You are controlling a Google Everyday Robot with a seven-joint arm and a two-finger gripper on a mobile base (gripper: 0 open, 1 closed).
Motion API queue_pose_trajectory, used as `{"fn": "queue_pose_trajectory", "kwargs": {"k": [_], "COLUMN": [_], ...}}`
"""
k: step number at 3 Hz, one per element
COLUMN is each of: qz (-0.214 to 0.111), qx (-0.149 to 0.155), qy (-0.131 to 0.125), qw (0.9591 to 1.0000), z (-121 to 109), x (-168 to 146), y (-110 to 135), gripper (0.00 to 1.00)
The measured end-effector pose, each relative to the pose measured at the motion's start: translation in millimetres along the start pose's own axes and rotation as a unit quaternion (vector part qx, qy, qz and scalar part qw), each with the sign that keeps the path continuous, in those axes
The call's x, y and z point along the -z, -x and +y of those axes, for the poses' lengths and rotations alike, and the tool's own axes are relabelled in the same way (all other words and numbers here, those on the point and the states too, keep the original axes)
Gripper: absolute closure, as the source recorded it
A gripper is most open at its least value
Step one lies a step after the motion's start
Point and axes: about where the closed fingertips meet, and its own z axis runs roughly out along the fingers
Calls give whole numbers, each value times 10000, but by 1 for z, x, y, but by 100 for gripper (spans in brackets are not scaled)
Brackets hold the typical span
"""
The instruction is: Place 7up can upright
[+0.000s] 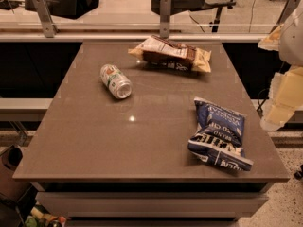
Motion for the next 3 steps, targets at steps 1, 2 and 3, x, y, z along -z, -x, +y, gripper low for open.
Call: {"fn": "queue_pose_trajectory", "kwargs": {"k": [1,2,3], "qz": [-1,-73,-398], "qx": [0,-41,-117], "qy": [-1,-39,4], "qw": [10000,10000,9991], "z": [0,-3,-13], "x": [0,2,2], "y": [0,7,34], "gripper": [0,0,0]}}
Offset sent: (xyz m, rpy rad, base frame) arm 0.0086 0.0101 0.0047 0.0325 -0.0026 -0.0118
